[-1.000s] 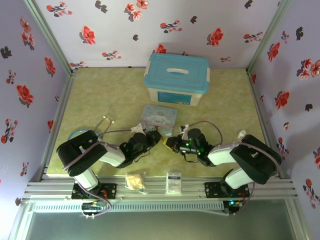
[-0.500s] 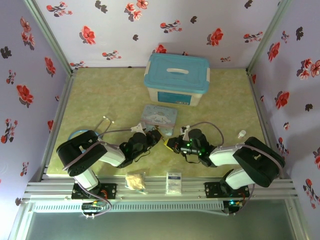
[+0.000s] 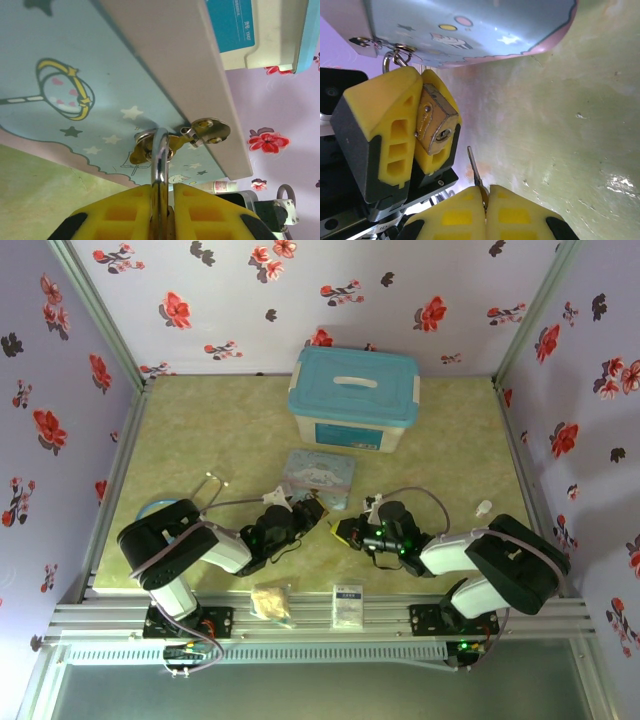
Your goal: Unlock a padlock with a key
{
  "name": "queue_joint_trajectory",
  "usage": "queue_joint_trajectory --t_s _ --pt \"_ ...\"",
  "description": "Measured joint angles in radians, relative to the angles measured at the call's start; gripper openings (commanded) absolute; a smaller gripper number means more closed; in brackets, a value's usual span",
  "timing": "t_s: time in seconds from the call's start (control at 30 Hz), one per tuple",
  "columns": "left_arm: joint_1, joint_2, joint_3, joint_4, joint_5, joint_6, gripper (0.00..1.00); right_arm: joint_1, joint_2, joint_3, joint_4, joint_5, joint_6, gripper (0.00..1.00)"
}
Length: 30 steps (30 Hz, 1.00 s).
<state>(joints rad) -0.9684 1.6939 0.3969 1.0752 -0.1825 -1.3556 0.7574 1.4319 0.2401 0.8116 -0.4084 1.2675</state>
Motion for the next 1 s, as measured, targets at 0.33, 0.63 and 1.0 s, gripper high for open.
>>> queue_joint_trajectory --t_s 0.33,0.63,1.0 --pt "0.000 0.002 -0.001 0.014 -0.001 -0.001 0.00 -0.001 0.024 0.014 0.072 0.012 0.001 0.00" --pt "0.015 0.007 -0.001 0.016 -0.010 -0.005 0.00 -0.037 0.177 0.020 0.272 -0.039 0.043 0.00" --pt "0.016 0.009 0.002 0.017 -0.008 -0.012 0.00 -0.083 0.318 0.009 0.486 -0.123 0.092 0.00"
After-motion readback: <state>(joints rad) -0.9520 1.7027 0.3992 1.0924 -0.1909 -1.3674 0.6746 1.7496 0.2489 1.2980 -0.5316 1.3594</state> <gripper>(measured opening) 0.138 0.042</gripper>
